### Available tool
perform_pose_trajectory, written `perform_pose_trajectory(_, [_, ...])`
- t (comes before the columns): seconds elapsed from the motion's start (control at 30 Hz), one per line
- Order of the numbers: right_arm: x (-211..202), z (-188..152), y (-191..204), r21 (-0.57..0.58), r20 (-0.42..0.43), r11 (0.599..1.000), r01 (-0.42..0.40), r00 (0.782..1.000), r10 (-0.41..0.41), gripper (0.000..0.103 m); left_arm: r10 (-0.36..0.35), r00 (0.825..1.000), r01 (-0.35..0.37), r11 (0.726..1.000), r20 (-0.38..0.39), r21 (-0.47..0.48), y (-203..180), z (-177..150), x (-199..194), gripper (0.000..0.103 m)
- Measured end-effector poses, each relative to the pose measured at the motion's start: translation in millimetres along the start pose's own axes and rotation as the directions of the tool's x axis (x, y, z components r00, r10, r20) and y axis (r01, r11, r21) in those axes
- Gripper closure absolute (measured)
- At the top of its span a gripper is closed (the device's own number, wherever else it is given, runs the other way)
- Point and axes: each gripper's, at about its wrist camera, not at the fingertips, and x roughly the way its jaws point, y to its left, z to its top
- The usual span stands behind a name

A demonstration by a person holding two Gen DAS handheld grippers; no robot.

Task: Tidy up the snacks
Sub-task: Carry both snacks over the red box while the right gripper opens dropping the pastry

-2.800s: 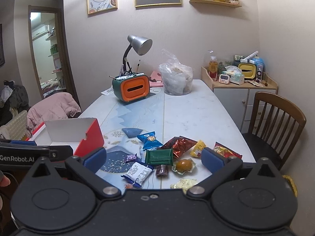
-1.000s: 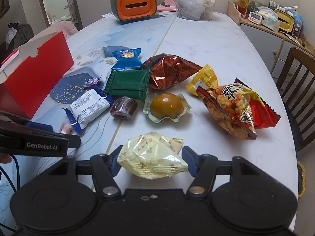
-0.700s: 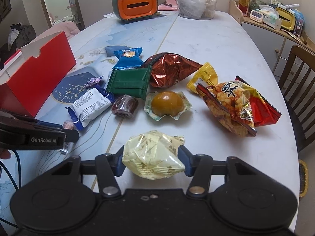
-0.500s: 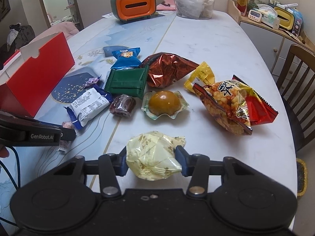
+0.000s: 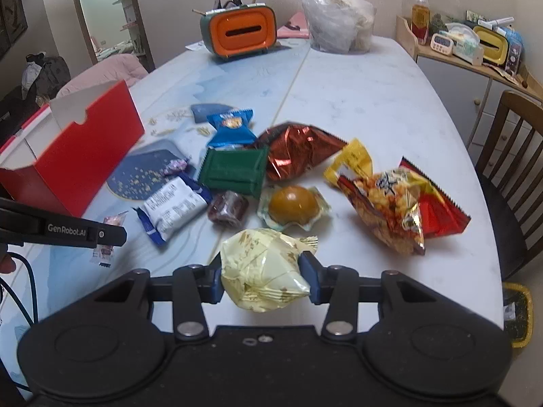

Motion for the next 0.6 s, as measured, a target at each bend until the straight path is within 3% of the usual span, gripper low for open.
perform_pose_trajectory(0.27, [-17.7,15.0,22.0,0.007,0.034,1.0,-0.005,0.999,0.005,0.06,-0.035,0.999,0.035,0.999,0.03,0.003,22.0,8.5,-29.2,0.084])
perform_pose_trajectory(0.6, [-39.7,40.0,81.8,-0.023,0.084,0.999,-0.028,0.996,0.029,0.061,-0.062,0.996,0.062,0.998,0.066,0.013,68.4,21.7,-64.5,0.084])
